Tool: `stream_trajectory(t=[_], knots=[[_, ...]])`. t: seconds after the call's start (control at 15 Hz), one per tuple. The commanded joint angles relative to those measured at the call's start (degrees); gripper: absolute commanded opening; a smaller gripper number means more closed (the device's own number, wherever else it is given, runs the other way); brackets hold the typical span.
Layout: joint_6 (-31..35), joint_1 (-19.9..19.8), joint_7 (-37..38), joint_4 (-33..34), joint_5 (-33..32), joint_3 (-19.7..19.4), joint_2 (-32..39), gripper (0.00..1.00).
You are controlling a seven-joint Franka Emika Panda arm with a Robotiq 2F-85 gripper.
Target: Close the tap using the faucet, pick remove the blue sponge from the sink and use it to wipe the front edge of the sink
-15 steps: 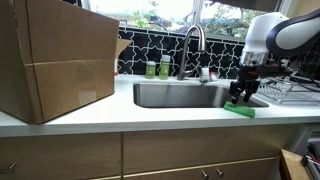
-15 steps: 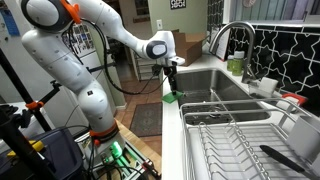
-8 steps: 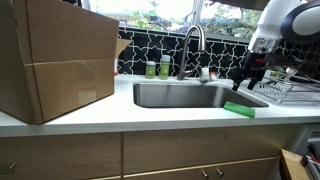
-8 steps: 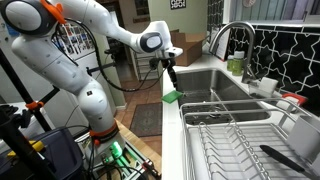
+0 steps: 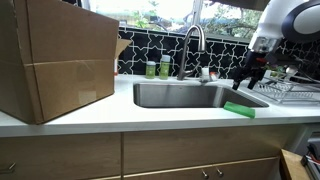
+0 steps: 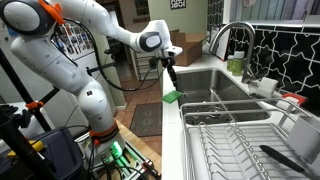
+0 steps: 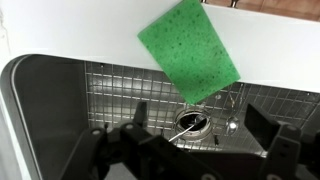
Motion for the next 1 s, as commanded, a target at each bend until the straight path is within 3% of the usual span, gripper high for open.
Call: stream_trajectory(t=[0.0,0.2,0.53,0.93], knots=[[-6.88,0.72,-4.79,1.09,4.26,-1.12,-6.76,1.00],[-17.97,-0.61,-5.58,4.89,4.87,-1.06,-11.54,1.00],[-35.83,-3.43,-2.98,12.18,-0.42,1.32,-14.66,1.00],[-35.10,-3.22,-2.89,12.67,-1.75,1.28,-15.00,1.00]])
